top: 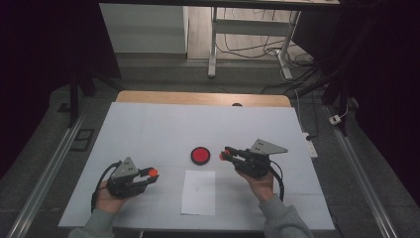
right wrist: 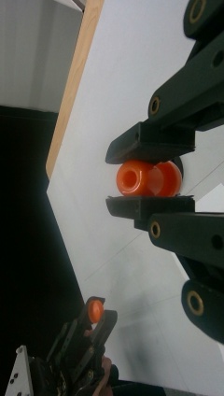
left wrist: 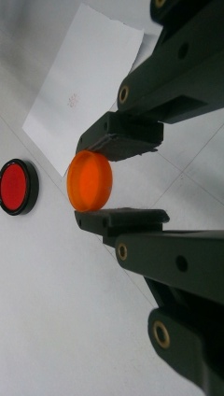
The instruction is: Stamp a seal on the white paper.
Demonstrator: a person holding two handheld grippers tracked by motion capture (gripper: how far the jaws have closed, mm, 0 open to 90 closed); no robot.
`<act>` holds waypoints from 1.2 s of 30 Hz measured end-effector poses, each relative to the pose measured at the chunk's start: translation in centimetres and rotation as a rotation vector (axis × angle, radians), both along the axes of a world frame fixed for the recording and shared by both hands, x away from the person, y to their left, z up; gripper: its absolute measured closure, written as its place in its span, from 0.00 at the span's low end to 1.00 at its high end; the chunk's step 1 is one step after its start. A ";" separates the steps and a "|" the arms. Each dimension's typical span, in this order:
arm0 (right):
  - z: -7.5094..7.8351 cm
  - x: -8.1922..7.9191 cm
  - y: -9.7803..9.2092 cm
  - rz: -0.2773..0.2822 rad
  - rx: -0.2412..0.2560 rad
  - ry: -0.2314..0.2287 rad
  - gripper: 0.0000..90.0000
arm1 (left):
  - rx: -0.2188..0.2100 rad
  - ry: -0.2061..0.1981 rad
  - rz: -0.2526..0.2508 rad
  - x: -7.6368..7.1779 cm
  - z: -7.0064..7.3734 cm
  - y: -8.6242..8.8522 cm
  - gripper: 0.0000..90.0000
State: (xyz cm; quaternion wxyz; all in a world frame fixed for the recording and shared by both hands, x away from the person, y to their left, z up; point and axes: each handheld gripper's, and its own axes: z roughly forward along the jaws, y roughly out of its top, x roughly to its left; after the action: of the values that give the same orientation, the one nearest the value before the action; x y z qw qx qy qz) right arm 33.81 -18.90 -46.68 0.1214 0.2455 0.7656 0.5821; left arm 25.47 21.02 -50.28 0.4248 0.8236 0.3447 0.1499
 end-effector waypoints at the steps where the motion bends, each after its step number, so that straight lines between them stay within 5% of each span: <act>1: 0.0 -0.1 0.1 0.002 -0.002 -0.002 0.81 | 0.000 0.000 0.000 0.0 0.0 0.0 0.72; 36: -0.8 -1.4 2.1 0.095 -0.045 0.021 0.81 | 0.002 0.000 -0.001 0.1 0.0 0.0 0.72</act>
State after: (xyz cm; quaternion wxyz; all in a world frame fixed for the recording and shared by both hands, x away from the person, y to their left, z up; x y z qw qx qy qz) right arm 32.41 -16.79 -47.51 0.0912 0.2118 0.7907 0.5671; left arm 25.52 21.00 -50.27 0.4238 0.8244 0.3441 0.1498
